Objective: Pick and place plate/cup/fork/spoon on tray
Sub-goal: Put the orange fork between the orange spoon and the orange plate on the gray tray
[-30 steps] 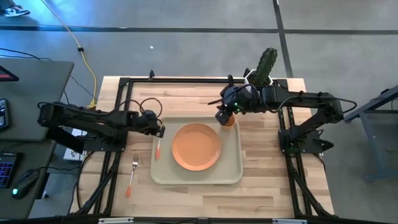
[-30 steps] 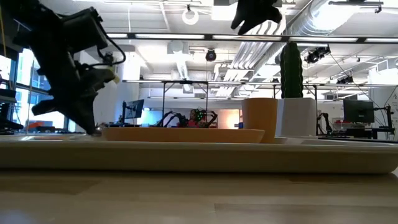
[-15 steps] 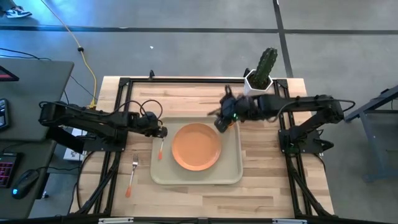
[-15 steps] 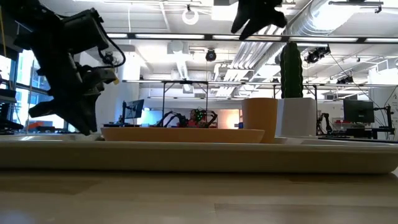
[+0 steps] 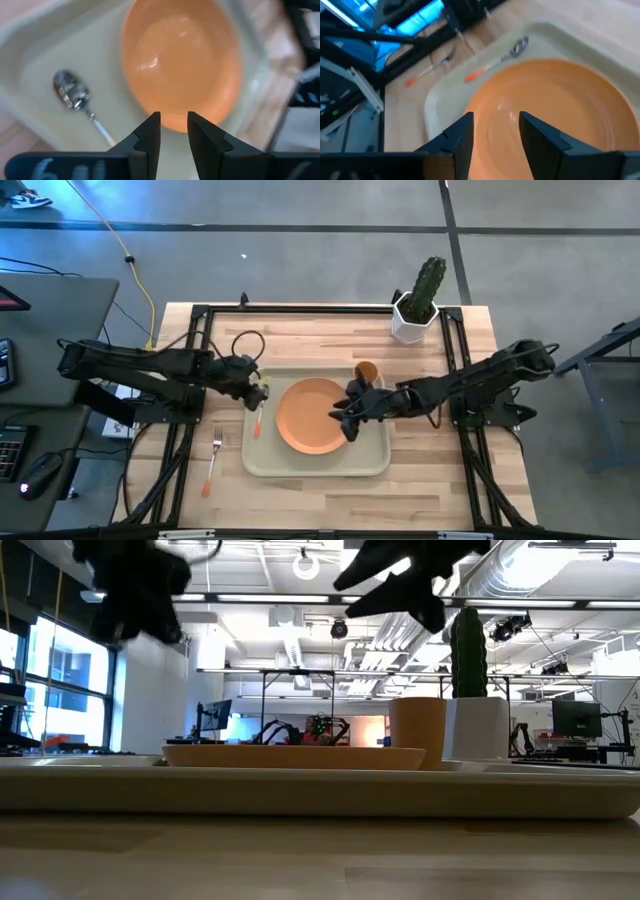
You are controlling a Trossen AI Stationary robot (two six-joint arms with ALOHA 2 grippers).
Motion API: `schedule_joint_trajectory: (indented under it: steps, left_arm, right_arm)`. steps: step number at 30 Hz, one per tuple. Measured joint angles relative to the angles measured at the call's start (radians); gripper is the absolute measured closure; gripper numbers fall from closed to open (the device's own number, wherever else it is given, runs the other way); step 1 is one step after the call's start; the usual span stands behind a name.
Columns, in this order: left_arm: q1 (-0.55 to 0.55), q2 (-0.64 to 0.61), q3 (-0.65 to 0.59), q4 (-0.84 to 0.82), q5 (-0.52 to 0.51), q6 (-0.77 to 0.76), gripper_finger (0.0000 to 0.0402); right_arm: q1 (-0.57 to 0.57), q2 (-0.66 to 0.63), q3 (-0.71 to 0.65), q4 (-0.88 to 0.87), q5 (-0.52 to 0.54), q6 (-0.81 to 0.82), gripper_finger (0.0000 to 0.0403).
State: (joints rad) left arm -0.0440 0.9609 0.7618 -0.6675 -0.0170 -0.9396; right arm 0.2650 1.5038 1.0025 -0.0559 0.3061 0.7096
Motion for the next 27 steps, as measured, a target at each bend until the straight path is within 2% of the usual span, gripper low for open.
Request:
schedule_joint_trajectory:
  steps: [5, 10, 17, 23, 27]
  left_arm:
    - [-0.001, -0.08, 0.116, -0.041, -0.019, 0.127, 0.0313]
    - [0.007, -0.174, 0.188, -0.048, -0.095, 0.279, 0.0313]
    - [0.003, -0.312, 0.254, -0.177, -0.015, 0.347, 0.0313]
    - [0.003, -0.424, 0.279, -0.229, -0.021, 0.424, 0.0313]
    - [0.003, -0.453, 0.279, -0.255, -0.021, 0.461, 0.0305]
  right_arm:
    - [0.005, 0.095, 0.055, 0.126, 0.027, -0.039, 0.0221]
    - [-0.012, 0.309, 0.265, 0.127, 0.048, -0.083, 0.0183]
    - [-0.048, 0.611, 0.677, 0.071, 0.056, -0.145, 0.0174]
    - [-0.09, 0.865, 1.098, -0.068, 0.016, -0.135, 0.0173]
    - [-0.108, 1.039, 1.36, -0.171, 0.001, -0.135, 0.0173]
